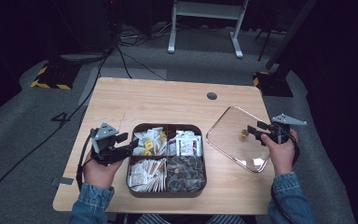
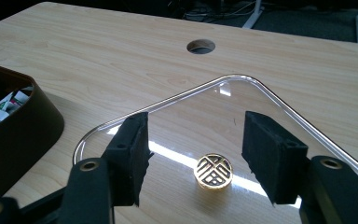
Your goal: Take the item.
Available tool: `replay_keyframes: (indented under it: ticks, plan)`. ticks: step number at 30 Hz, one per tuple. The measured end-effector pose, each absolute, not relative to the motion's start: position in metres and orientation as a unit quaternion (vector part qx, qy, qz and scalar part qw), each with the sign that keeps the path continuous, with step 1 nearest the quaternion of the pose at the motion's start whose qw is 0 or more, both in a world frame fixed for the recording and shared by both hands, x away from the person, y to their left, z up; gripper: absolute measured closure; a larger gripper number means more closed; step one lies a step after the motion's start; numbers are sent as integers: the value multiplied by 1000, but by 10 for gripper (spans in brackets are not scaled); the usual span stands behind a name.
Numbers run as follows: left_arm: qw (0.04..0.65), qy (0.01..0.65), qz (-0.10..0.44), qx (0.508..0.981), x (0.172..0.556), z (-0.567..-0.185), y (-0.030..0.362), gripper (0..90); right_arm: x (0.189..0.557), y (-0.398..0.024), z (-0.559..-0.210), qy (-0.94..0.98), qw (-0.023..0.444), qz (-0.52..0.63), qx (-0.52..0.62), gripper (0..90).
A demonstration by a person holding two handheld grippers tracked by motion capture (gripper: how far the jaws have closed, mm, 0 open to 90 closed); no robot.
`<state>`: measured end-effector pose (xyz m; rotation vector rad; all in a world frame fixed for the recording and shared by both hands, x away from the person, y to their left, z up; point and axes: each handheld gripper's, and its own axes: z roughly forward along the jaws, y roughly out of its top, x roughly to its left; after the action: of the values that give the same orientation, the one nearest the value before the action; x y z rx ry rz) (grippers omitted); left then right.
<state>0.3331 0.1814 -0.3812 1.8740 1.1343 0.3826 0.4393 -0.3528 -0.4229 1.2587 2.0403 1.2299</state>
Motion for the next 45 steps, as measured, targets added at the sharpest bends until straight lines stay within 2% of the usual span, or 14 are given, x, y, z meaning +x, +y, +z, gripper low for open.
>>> replay_keyframes:
  ticks: [6, 13, 17, 31, 45]
  plan:
    - [428, 426, 131, 787, 341, -381, 148, 476, 433, -357, -420, 737, 226, 447, 454, 414]
    - [414, 397, 78, 815, 366, -392, 102, 474, 420, -379, -419, 723, 236, 445, 473, 412]
    - [395, 392, 72, 827, 376, -400, 84, 476, 414, -388, -419, 717, 239, 444, 482, 409]
    - [351, 410, 44, 841, 393, -428, 58, 468, 419, -378, -419, 724, 230, 447, 473, 401]
    - [334, 430, 7, 838, 406, -443, 54, 446, 413, -381, -423, 725, 229, 442, 477, 398]
